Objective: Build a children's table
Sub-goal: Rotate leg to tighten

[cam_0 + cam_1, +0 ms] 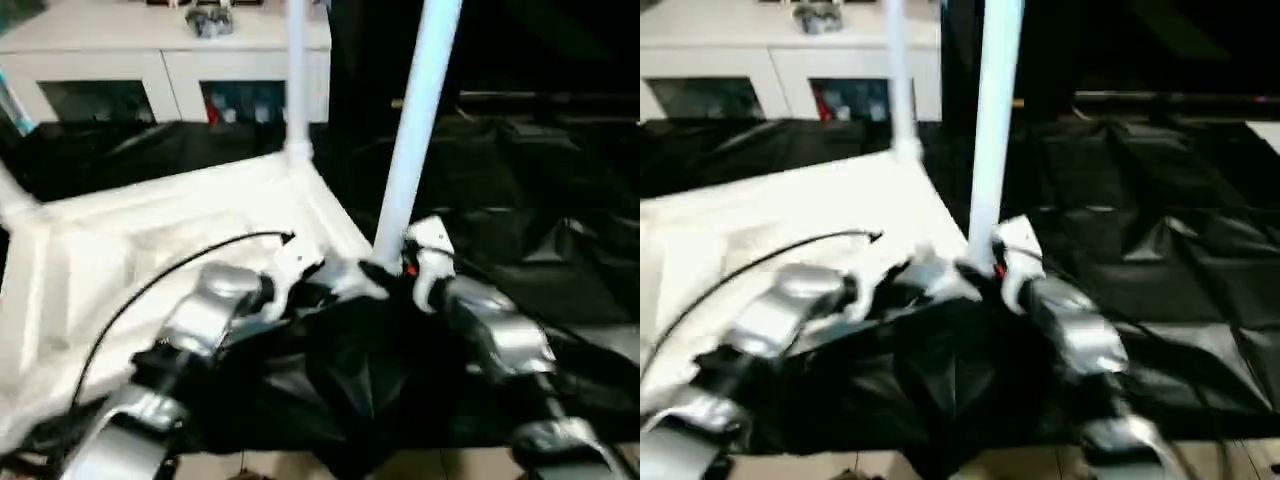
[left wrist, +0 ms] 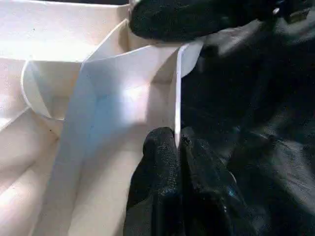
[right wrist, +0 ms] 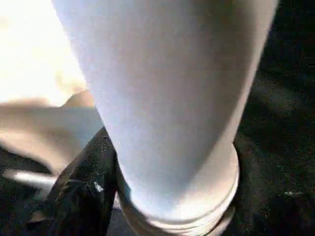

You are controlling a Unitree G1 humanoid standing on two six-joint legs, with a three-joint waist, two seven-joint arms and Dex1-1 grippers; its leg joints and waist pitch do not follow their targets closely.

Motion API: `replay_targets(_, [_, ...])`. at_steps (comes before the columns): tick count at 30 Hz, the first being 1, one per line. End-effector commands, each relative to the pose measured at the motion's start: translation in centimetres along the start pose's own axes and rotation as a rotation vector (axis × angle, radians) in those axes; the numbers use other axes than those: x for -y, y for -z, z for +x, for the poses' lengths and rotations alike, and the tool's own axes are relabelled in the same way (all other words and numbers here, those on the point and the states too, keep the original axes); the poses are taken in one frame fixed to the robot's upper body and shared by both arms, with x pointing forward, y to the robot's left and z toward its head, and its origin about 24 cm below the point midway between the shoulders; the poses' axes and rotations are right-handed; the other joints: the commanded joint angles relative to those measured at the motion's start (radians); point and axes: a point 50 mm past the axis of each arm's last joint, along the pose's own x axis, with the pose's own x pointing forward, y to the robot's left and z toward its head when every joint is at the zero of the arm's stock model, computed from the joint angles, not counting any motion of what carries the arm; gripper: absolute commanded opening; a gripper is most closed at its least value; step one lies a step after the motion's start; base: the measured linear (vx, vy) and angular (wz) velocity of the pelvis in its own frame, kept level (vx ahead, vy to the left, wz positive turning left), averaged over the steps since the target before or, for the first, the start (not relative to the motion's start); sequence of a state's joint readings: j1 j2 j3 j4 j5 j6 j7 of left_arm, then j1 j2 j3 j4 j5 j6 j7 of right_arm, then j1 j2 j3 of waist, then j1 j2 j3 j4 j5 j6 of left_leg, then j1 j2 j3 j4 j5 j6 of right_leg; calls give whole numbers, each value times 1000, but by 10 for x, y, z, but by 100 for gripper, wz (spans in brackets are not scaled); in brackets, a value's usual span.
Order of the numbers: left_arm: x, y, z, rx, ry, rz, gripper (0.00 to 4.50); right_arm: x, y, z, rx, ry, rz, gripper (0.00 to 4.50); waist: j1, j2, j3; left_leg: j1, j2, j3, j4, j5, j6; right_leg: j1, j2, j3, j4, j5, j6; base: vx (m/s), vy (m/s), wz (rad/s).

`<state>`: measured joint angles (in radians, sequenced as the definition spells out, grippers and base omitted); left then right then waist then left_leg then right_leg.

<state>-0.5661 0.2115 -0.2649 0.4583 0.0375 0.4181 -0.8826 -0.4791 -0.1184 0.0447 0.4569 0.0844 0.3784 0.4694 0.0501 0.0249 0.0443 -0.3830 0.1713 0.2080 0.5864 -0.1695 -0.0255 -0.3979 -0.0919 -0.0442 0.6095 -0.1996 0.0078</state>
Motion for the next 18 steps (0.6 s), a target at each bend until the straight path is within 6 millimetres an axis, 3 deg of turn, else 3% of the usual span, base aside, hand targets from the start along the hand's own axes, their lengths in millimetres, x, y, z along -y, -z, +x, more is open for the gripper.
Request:
replay_targets(1, [12, -31, 13, 120, 42, 43, 0, -36, 32, 14, -128, -122, 17, 333, 2, -12, -50, 25, 54, -41, -82, -355, -32, 20, -62, 39, -101, -394, -157, 0, 0, 0])
replay_targets(6, [15, -28, 10, 104, 87, 94, 0, -34, 24, 14, -87, -175, -6, 383, 1, -6, -49, 26, 56, -41, -85, -375, -32, 19, -59, 39, -100, -372, -159, 0, 0, 0])
replay_targets(8, [15, -27, 8, 101, 98, 100, 0, -33, 21, 12, -69, -192, -23, 399, 1, -9, -50, 23, 56, -40, -85, -362, -28, 22, -59, 40, -97, -340, -166, 0, 0, 0])
replay_targets(11, [16, -21, -1, 83, 177, 150, 0, -29, 9, -3, 6, -351, -105, 399, 8, -7, -53, 21, 59, -40, -82, -345, -12, 29, -61, 41, -94, -297, -169, 0, 0, 0])
replay_targets(12, [17, -20, -2, 82, 190, 156, 0, -28, 9, -5, 8, -374, -119, 399, 8, -6, -54, 19, 59, -37, -81, -313, 2, 30, -58, 41, -88, -236, -187, 0, 0, 0])
replay_targets(15, [17, -18, -6, 75, 222, 171, 0, -27, 8, -12, 5, -454, -150, 399, 13, -6, -58, 21, 59, -33, -75, -273, 21, 32, -57, 41, -80, -165, -218, 0, 0, 0])
replay_targets(18, [19, -16, -15, 81, 310, 206, 0, -24, 12, -32, -60, -623, -211, 399, 23, -6, -60, 17, 61, -29, -68, -212, 55, 39, -54, 38, -67, -63, -246, 0, 0, 0])
